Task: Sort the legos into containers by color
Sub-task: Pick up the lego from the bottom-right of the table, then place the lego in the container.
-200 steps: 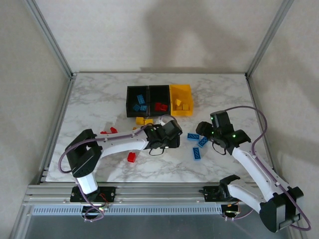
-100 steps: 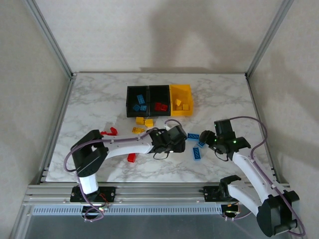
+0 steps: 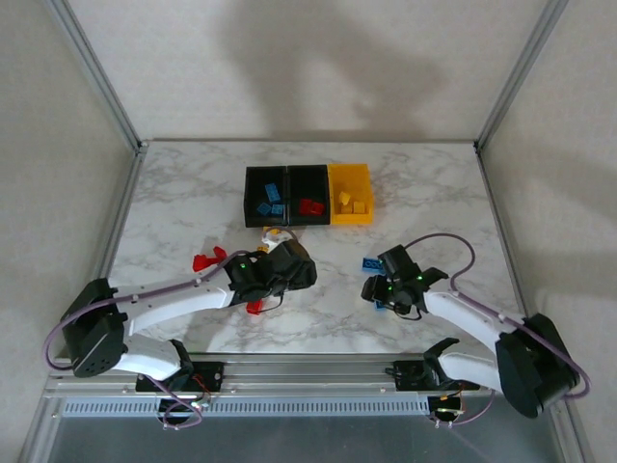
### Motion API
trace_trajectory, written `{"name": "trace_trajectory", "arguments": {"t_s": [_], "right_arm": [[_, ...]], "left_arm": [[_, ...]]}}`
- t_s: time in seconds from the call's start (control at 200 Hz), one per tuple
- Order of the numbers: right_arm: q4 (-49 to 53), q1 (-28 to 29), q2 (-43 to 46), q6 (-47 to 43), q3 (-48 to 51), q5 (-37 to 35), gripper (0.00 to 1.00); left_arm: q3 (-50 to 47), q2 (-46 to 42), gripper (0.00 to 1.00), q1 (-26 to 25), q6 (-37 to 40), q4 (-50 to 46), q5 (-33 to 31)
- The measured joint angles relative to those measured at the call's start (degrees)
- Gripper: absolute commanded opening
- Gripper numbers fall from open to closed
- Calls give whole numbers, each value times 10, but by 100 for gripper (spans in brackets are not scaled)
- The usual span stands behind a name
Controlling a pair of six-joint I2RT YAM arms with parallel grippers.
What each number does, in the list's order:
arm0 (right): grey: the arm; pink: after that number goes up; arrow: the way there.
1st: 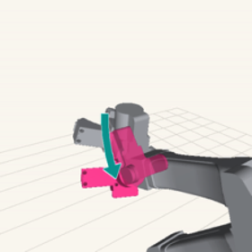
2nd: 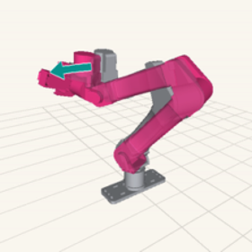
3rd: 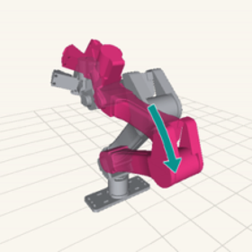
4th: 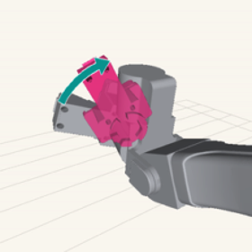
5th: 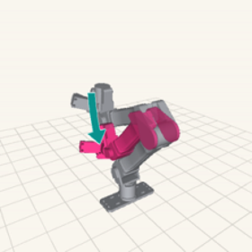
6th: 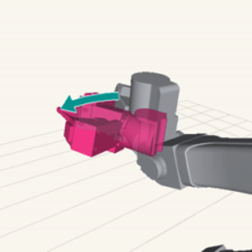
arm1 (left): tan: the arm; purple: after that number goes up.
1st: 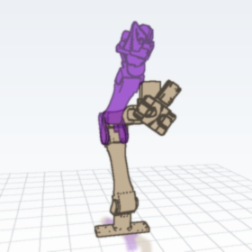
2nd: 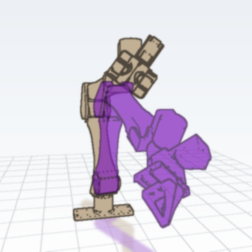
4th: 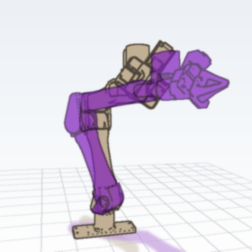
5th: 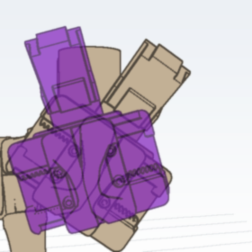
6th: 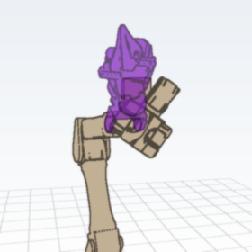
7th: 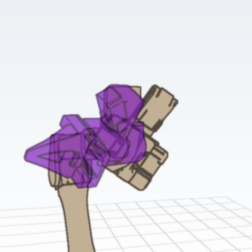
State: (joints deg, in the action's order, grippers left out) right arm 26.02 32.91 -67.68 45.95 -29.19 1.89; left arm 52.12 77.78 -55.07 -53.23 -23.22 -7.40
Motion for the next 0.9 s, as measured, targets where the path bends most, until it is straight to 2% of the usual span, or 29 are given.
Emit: {"name": "trace_trajectory", "arguments": {"t_s": [0.085,0.225,0.37,0.541,0.901], "right_arm": [[13,12,-31,5,-19,-21,33],[11,50,-68,7,-61,-38,23],[12,92,-91,3,-124,-45,22],[12,103,-137,-15,-227,-44,23],[1,112,-347,-76,-511,-13,24]], "left_arm": [[-17,-22,65,14,-2,-3,-3],[-33,-54,65,35,-7,-14,-11],[-51,-100,66,65,-9,-15,-14],[-72,-155,66,138,-6,-24,-7],[-74,-189,66,290,36,-29,52]]}}
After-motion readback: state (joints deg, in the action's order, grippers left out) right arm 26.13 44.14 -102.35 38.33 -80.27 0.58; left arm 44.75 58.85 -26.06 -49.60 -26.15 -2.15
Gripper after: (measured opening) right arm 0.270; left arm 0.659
